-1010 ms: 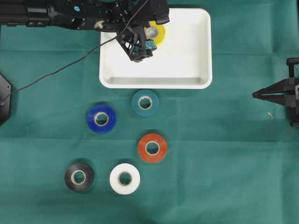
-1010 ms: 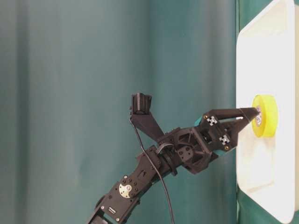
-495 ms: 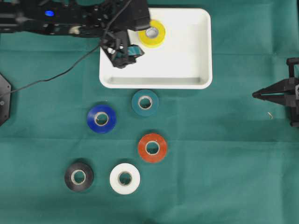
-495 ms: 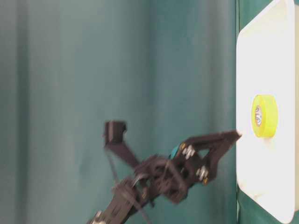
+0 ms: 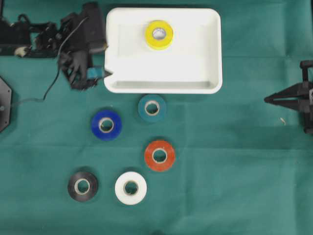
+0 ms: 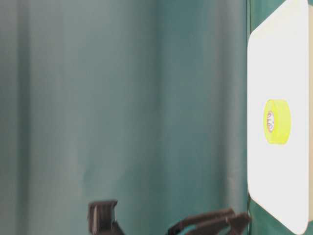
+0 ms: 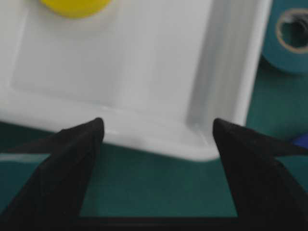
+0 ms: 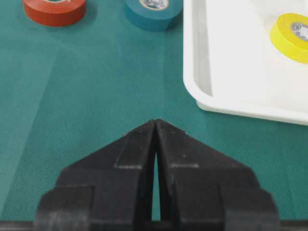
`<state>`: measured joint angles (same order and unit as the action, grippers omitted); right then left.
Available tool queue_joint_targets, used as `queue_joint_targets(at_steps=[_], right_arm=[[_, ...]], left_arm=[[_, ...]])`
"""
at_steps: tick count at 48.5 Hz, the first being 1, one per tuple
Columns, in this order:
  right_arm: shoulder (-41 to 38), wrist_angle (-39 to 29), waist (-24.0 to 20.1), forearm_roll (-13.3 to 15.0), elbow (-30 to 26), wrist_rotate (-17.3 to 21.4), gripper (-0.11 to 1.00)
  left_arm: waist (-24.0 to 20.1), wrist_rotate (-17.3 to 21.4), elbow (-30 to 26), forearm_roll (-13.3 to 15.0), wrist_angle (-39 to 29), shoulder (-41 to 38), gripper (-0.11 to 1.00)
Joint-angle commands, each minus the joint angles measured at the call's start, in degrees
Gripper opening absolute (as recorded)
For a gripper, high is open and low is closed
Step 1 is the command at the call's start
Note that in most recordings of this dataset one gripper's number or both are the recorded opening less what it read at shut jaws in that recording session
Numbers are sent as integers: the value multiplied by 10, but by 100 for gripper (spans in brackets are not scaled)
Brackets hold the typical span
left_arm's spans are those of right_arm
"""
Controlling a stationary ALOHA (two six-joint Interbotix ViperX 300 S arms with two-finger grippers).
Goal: Put the tape into the white case with the left arm.
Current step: 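Withdraw the left gripper from the tray toward the red roll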
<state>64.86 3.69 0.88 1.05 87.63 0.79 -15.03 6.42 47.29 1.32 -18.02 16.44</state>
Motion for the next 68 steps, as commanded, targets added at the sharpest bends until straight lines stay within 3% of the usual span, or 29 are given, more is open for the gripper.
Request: queue_joint_targets(at_steps=[1,35,68], right_arm=[[-4,6,1,0,-5,2,-9],[-5,6,1,0,-5,2,-9],[-4,6,1,0,-6,2,-9]], left_arm=[[13,1,11,1,2,31,92],[42,0,157,2,2,189,92],[53,0,154,2,2,185,92]])
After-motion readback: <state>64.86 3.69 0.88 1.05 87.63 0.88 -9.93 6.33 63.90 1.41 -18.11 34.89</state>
